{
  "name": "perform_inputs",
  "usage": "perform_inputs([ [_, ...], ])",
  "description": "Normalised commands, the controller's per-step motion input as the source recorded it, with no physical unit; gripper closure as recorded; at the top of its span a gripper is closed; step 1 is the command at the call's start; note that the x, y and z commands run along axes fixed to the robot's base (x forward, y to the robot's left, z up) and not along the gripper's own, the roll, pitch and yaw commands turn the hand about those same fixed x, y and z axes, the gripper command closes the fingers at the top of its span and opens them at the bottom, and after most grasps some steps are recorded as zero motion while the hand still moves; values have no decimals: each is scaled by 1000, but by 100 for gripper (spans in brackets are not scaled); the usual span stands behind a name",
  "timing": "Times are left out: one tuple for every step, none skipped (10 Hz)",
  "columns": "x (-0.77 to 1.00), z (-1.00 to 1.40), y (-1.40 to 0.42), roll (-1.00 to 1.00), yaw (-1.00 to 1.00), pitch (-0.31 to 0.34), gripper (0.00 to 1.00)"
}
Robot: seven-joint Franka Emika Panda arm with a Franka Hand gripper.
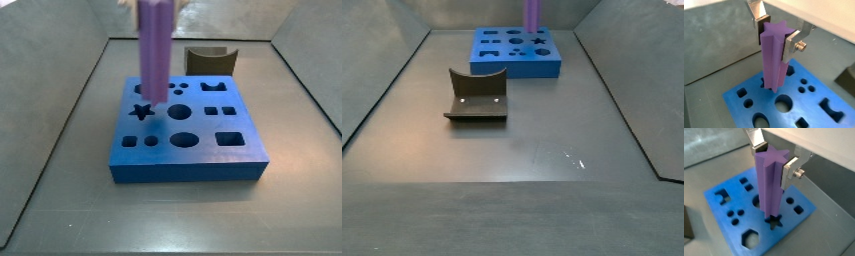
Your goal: Insert the star object.
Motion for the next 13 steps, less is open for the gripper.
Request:
perform_inputs([
  [-537, -211, 0, -107, 0, -181, 100],
  [-291, -229, 0, -64, 20, -157, 100],
  [-346, -220, 14, -47, 51, -141, 100],
  [-377, -217, 3, -1, 69, -129, 100],
  [-11, -349, 9, 0, 137, -54, 100],
  [111, -420, 29, 53, 151, 0, 100],
  [380, -497, 49, 50, 177, 34, 100],
  [540, -546, 66, 76, 217, 69, 100],
  [466, -534, 86, 94, 231, 61, 100],
  [231, -663, 11, 73, 240, 0, 100],
  [37, -946, 0, 91, 151, -66, 100],
  [0, -1000, -49, 76, 0, -103, 100],
  [-180, -974, -123, 20, -251, -153, 100],
])
